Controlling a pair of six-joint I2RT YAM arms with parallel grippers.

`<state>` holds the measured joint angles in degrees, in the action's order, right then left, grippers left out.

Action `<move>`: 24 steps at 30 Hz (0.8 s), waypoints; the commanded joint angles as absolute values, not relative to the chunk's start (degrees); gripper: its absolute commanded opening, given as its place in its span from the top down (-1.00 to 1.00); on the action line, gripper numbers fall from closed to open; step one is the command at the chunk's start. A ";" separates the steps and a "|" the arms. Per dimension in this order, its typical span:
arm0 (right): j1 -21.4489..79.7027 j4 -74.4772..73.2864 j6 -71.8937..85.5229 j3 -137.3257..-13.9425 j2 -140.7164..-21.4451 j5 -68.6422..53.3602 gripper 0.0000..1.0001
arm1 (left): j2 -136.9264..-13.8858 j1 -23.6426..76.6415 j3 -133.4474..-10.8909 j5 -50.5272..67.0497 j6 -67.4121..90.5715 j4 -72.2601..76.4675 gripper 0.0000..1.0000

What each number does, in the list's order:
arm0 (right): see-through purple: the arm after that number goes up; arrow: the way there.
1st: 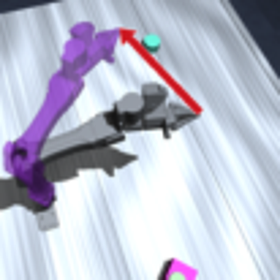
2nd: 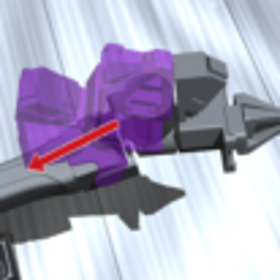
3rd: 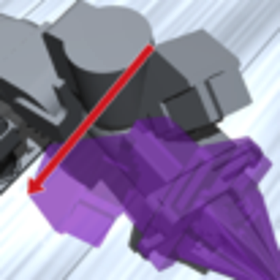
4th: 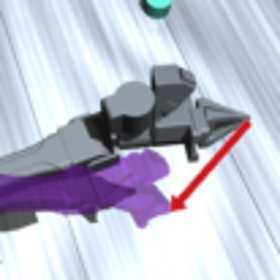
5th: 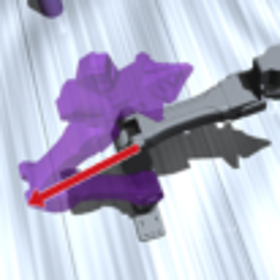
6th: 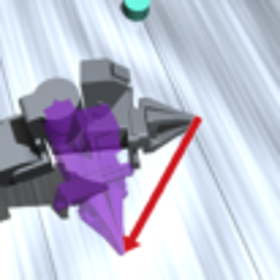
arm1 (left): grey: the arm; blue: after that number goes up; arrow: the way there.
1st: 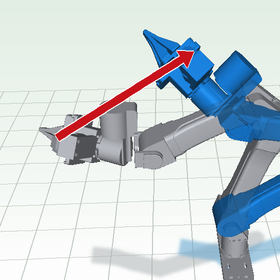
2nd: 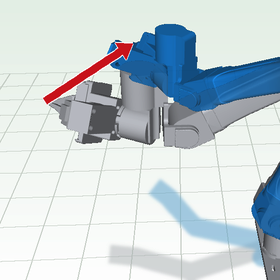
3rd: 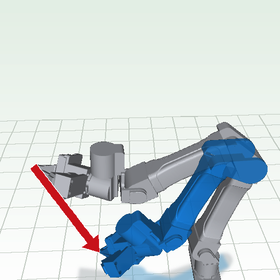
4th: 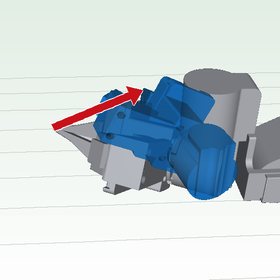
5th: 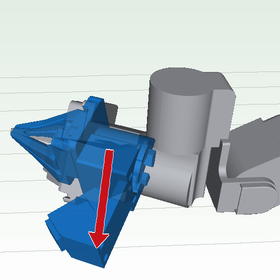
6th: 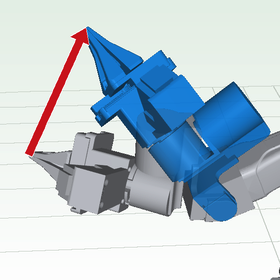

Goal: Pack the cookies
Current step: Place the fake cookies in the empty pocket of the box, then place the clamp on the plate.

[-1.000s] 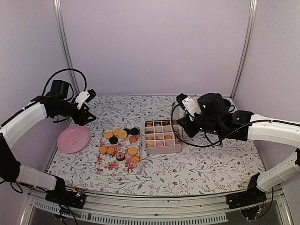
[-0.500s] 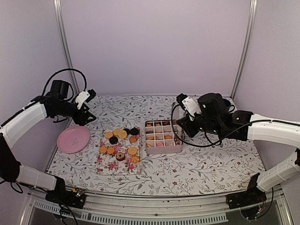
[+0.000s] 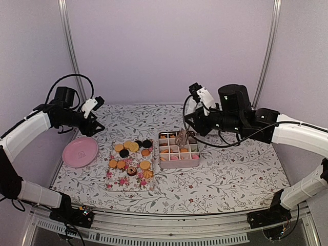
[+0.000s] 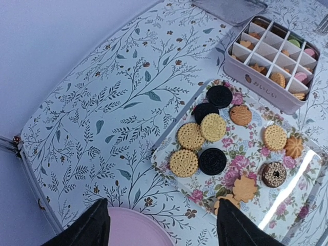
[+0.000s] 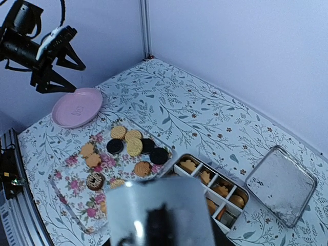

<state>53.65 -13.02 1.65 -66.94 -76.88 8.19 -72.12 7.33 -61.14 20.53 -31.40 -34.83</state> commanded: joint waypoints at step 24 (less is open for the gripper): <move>56.08 -30.32 24.82 -115.77 -129.90 -13.32 0.30 | -71.14 5.25 -59.76 19.96 -29.10 -34.05 -0.45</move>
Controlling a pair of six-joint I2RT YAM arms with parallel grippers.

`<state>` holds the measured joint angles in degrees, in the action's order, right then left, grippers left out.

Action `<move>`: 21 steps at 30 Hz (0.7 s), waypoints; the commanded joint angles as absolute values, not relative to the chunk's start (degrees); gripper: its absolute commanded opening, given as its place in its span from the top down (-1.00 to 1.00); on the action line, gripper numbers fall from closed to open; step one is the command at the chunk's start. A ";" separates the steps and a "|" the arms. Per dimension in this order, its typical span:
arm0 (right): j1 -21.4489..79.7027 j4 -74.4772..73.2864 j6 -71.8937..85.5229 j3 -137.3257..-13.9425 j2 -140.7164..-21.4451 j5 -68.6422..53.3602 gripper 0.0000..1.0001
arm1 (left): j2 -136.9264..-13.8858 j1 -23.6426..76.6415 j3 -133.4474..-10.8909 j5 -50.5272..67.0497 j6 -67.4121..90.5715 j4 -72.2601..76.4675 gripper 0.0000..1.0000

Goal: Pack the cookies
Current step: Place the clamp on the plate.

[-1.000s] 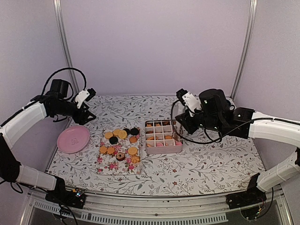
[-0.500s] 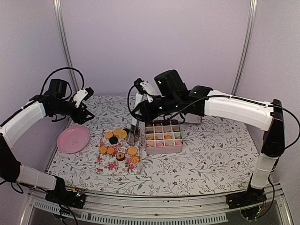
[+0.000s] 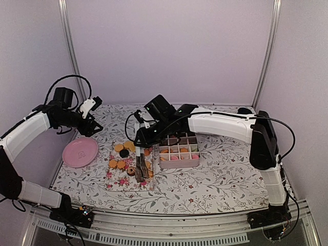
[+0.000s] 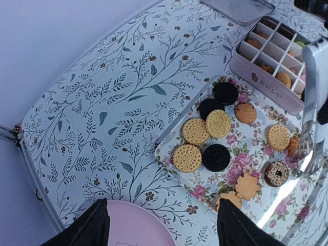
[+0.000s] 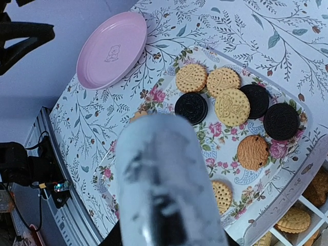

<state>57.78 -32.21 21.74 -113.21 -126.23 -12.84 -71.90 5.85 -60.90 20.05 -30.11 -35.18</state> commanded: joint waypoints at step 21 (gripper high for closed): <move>51.38 -22.41 32.75 -117.16 -133.36 -11.70 -0.42 | -71.45 5.27 -58.95 19.91 -28.72 -33.05 -0.46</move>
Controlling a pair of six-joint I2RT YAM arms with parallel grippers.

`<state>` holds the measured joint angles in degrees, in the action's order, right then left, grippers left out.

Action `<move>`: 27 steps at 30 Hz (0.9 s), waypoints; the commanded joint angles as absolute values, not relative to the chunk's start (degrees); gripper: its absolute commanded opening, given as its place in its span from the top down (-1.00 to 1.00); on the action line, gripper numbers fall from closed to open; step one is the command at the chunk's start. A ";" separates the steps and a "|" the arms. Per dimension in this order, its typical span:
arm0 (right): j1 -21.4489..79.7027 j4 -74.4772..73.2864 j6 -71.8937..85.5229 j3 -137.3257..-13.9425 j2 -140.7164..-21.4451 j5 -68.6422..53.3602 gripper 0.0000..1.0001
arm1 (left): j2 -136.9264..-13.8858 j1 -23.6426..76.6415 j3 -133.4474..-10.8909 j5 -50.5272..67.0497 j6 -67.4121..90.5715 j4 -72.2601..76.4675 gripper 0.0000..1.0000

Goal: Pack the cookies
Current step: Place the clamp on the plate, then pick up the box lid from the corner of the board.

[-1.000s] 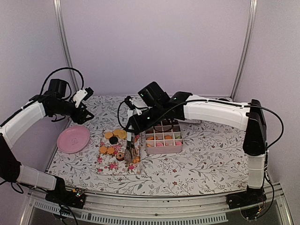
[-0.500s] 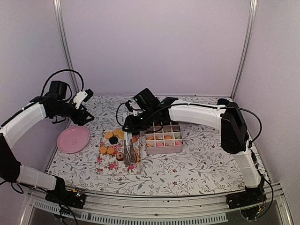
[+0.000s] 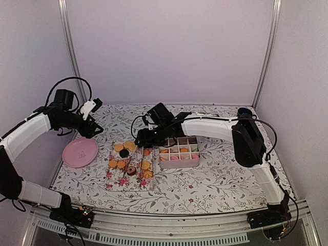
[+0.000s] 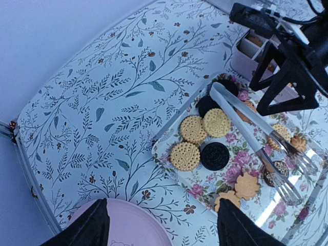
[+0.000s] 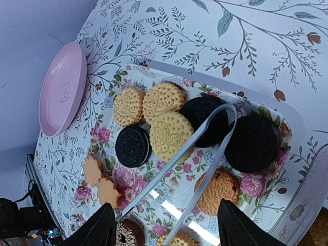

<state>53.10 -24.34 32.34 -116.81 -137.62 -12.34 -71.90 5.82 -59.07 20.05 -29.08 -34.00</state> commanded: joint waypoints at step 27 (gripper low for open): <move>19.03 -24.98 25.69 -88.83 -120.68 9.48 -0.18 | -70.14 5.27 -58.84 19.85 -29.59 -33.31 -0.47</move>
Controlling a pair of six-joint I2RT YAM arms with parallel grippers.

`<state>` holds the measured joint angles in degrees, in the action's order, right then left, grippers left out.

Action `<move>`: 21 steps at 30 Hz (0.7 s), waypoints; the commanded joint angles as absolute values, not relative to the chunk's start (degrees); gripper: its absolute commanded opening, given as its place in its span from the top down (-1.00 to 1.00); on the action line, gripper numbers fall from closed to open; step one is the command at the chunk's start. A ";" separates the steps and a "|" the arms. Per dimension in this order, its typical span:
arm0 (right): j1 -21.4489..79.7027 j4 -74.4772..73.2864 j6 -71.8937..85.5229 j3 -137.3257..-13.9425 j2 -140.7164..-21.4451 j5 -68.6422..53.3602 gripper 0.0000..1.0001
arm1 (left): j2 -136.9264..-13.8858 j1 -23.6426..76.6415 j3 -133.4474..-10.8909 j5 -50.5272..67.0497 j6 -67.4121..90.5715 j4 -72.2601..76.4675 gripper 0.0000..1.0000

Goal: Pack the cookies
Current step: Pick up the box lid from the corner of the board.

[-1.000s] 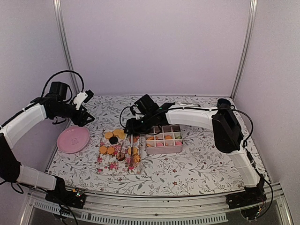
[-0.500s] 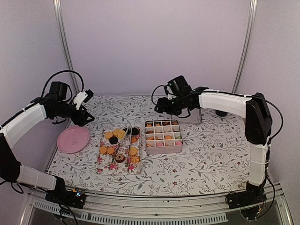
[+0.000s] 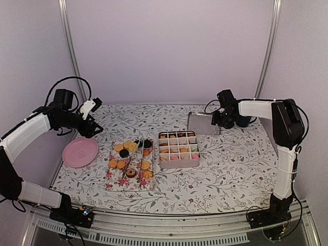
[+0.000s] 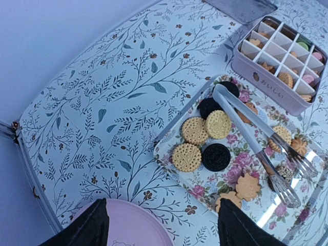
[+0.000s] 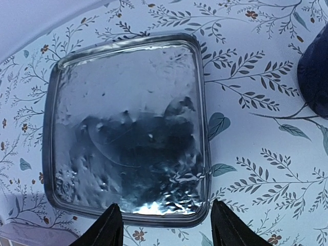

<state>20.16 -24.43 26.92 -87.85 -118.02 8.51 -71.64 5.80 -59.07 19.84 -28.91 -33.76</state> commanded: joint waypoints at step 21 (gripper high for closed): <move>17.61 -26.08 26.31 -87.26 -125.56 9.83 0.81 | -71.13 5.28 -59.29 20.68 -28.79 -32.71 -0.46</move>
